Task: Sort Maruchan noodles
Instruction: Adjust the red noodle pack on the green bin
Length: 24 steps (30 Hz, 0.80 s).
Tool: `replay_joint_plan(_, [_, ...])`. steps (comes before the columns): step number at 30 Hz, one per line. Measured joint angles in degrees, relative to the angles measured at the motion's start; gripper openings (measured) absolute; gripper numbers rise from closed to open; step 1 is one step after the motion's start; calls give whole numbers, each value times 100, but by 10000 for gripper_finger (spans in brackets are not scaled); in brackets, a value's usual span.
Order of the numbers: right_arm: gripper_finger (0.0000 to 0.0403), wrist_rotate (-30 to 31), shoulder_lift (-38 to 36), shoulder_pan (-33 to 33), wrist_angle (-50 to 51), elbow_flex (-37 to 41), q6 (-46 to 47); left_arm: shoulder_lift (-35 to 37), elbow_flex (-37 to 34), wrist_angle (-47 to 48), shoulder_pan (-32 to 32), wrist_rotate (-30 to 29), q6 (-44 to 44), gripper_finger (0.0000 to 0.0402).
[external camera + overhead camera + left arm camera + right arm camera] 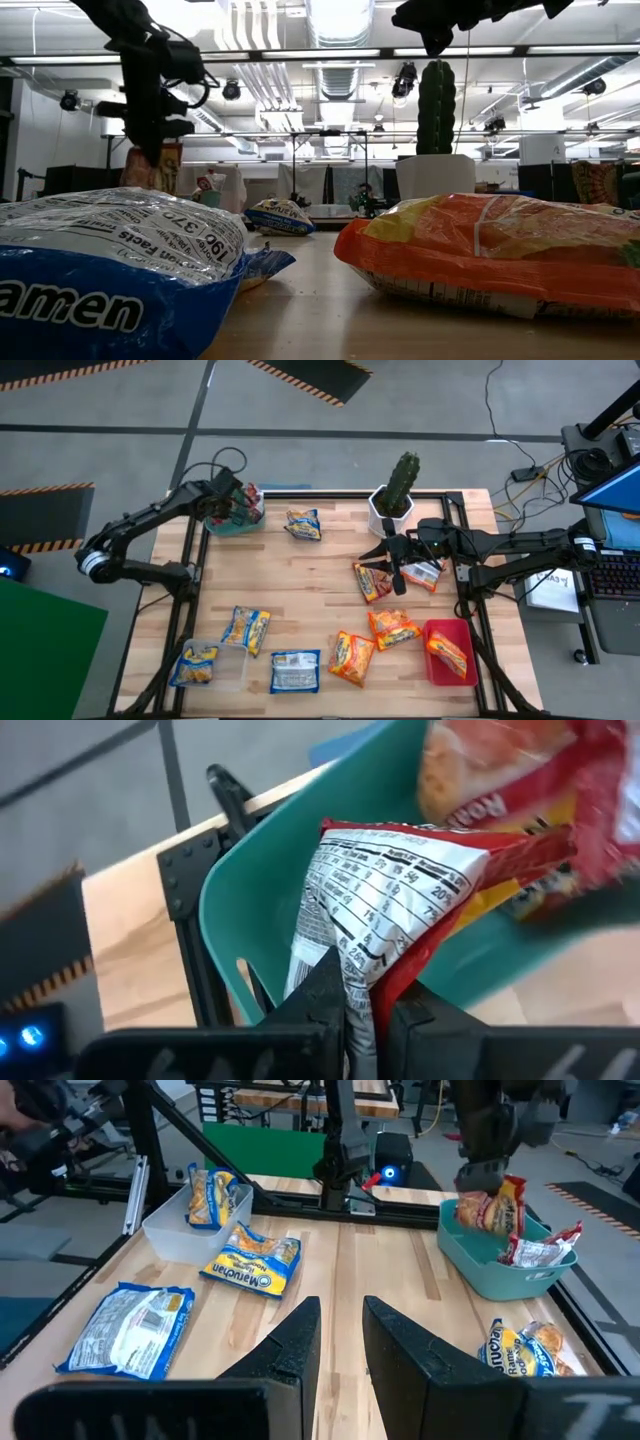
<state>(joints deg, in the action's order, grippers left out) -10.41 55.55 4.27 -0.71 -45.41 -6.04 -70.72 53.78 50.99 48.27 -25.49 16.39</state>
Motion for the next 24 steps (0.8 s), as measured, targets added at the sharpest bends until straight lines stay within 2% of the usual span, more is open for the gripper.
replay_joint_plan(5, [68, 0, 0, 0, 16, 0, -8, -59, 29, -139, 197, 51, 178, 1])
replay_joint_plan(15, [68, -2, 2, 0, 46, 0, -16, -160, -20, -449, 223, 25, 1531, 1])
replay_joint_plan(24, [68, -2, 2, 0, 110, 0, -14, -359, -26, -602, 267, 5, 1799, 11])
